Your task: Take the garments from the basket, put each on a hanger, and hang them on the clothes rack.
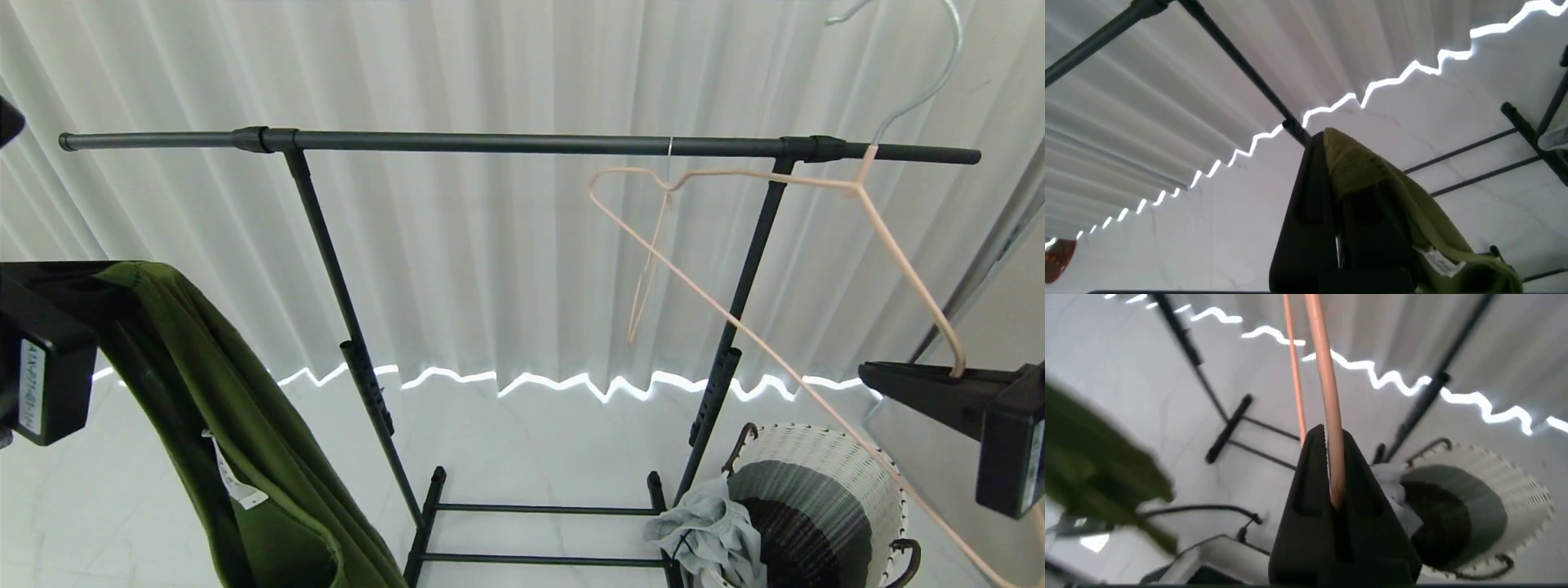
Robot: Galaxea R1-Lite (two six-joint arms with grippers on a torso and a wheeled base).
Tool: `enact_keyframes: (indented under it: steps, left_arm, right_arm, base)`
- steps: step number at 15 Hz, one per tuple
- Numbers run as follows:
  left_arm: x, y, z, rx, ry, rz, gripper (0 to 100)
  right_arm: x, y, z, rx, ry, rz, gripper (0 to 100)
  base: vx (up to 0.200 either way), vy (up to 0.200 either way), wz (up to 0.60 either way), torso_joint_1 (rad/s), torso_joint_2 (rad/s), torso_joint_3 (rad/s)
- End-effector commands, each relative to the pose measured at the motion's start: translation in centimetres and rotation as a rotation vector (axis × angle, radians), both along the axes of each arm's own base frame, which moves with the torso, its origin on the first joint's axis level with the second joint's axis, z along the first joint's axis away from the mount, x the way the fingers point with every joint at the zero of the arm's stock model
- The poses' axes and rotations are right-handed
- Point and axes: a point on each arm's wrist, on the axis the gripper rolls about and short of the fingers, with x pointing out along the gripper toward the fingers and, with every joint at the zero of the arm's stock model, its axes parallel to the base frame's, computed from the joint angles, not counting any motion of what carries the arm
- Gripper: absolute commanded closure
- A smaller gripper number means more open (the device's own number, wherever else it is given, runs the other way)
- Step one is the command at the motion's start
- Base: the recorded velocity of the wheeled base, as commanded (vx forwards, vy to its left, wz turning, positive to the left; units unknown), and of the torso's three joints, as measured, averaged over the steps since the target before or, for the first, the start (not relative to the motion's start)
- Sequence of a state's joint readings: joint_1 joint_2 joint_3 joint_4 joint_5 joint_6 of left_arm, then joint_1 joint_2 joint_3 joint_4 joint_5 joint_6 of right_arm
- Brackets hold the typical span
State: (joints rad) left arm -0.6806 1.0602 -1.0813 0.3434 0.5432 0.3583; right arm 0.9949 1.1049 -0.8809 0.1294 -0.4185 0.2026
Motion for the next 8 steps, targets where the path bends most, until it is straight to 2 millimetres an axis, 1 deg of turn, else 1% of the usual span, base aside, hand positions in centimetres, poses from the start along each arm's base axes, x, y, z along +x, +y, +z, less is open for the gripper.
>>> enact_keyframes:
  steps: [1, 4, 6, 8]
  left_arm:
    - [0.6, -0.4, -0.1, 0.012, 0.010, 0.015, 100]
    - [1.7, -1.3, 0.4, -0.005, 0.004, 0.021, 100]
    - [3.3, -2.6, 0.4, -0.076, 0.001, 0.047, 100]
    - [4.6, -3.6, 0.6, -0.141, 0.011, 0.100, 100]
  right_arm:
    - [-1.9, 1.6, -0.3, -0.024, 0.003, 0.162, 100]
    - [-3.8, 3.6, -1.1, -0.035, 0.046, 0.311, 100]
    - [-5.2, 5.1, -1.8, -0.033, 0.100, 0.385, 100]
    - [-6.0, 6.1, -2.3, -0.025, 0.142, 0.439, 100]
  base:
    - [0.000, 0.000, 0.00, 0.000, 0.00, 0.000]
    - [0.000, 0.000, 0.00, 0.000, 0.00, 0.000]
    - [0.000, 0.000, 0.00, 0.000, 0.00, 0.000]
    - [0.000, 0.000, 0.00, 0.000, 0.00, 0.000]
